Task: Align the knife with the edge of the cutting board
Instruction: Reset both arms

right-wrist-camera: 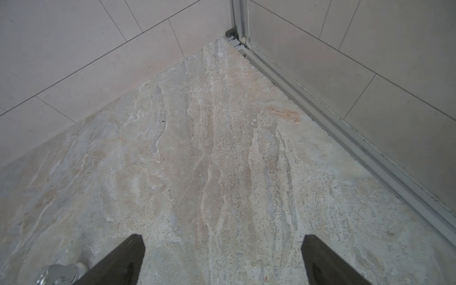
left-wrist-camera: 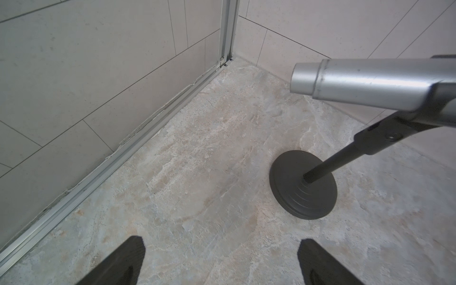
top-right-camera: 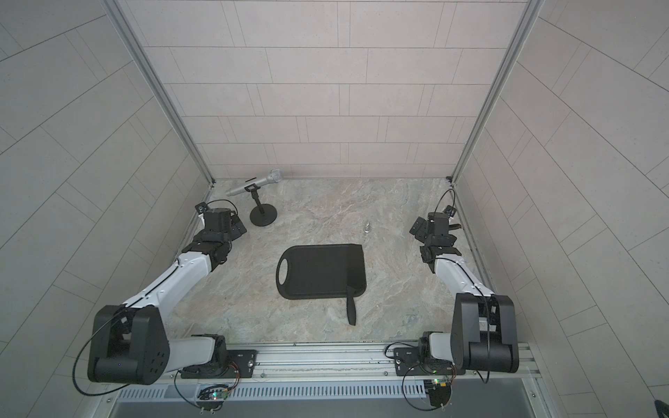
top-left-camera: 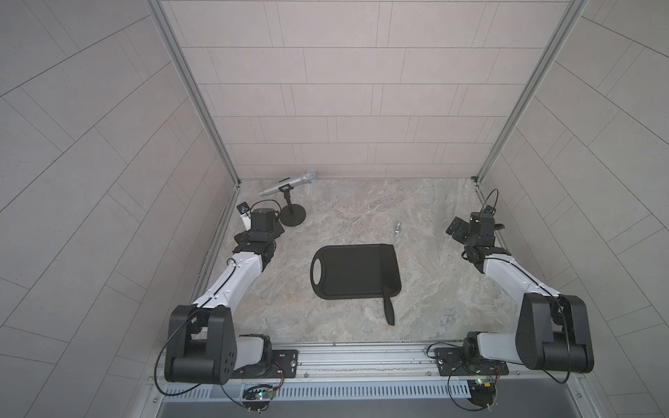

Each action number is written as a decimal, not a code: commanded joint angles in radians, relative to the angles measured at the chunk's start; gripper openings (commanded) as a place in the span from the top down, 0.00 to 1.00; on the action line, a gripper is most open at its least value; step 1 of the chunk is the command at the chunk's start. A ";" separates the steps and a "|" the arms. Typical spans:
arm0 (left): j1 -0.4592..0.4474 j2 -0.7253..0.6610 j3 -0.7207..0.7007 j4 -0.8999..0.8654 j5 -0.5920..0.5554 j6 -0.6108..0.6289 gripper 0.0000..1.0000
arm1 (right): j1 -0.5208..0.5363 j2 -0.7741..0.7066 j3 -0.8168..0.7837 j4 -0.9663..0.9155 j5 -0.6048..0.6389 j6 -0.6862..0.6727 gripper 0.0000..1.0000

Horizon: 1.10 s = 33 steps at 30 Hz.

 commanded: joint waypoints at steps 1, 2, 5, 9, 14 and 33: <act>0.002 -0.003 -0.070 0.142 -0.063 0.052 0.00 | -0.004 0.022 -0.018 0.128 0.078 -0.057 0.00; 0.003 0.003 -0.086 0.180 -0.057 0.066 0.00 | -0.003 0.032 -0.022 0.141 0.081 -0.069 0.00; 0.009 0.028 -0.130 0.292 -0.042 0.120 0.00 | -0.003 0.057 -0.024 0.167 0.084 -0.111 0.00; 0.044 0.056 -0.175 0.400 0.046 0.120 0.00 | -0.002 0.099 -0.026 0.211 0.081 -0.160 0.00; 0.066 0.087 -0.149 0.384 0.144 0.144 0.00 | -0.003 0.145 -0.097 0.345 0.078 -0.173 0.00; 0.050 0.243 -0.327 0.838 0.575 0.366 0.00 | 0.005 0.135 -0.175 0.505 -0.128 -0.293 0.00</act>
